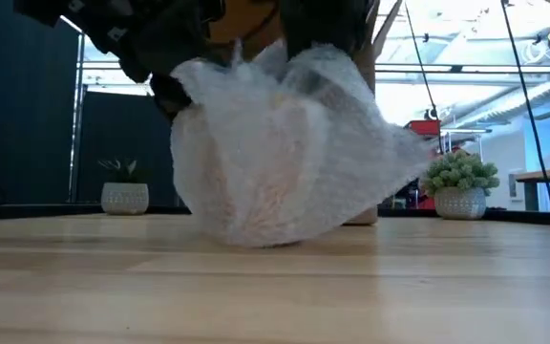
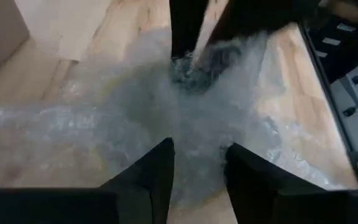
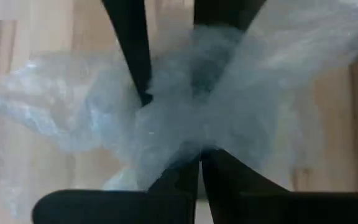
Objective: Wrap mug
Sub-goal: Wrap the orange cup with the bubble wrap
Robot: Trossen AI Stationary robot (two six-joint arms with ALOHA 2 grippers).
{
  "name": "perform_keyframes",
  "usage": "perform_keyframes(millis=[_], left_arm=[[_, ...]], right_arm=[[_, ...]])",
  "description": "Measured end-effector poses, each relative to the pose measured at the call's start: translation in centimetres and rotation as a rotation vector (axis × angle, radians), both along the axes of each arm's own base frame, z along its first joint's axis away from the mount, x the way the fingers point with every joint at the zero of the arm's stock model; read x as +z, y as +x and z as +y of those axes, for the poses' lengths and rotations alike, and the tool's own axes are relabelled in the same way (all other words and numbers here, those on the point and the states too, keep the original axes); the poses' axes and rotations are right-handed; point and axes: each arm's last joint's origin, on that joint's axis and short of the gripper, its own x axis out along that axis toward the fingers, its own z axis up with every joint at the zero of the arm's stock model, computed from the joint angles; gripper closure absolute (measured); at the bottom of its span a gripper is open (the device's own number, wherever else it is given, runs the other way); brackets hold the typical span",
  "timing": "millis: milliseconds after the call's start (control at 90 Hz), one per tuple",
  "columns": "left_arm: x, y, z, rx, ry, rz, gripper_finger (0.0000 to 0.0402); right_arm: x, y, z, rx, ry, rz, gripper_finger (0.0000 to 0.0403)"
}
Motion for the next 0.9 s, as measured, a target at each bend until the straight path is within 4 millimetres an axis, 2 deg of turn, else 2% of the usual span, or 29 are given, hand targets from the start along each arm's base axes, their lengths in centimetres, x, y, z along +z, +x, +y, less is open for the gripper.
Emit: perform_keyframes(millis=[144, 333, 422, 578, 689, 811, 900], left_arm=[[1.4, -0.5, 0.1, -0.006, -0.05, -0.037, 0.0282], [2.3, -0.4, 0.5, 0.001, -0.037, -0.092, 0.0282], [1.7, 0.3, 0.7, 0.008, -0.024, -0.103, 0.0282], [-0.8, 1.4, 1.0, 0.022, 0.011, -0.034, 0.0282], [-1.8, 1.7, 0.9, 0.021, 0.03, -0.003, 0.0282], [-2.0, 1.7, 0.9, 0.025, 0.036, 0.002, 0.0282], [-1.8, 1.6, 0.9, 0.025, 0.033, -0.005, 0.0282]], right_arm=[[-1.6, 0.3, 0.3, -0.015, -0.005, 0.038, 0.0399], [-1.6, 0.4, 0.3, -0.016, 0.003, 0.03, 0.0399], [-1.4, 0.5, 0.3, -0.014, 0.009, 0.011, 0.0399], [-1.2, 0.5, 0.3, -0.008, 0.011, 0.003, 0.0399], [-0.3, 0.1, 0.2, -0.003, 0.026, -0.005, 0.0399], [2.1, -0.6, 0.2, 0.028, 0.117, -0.014, 0.0399], [3.6, -1.6, -0.1, -0.026, 0.172, -0.008, 0.0399]])
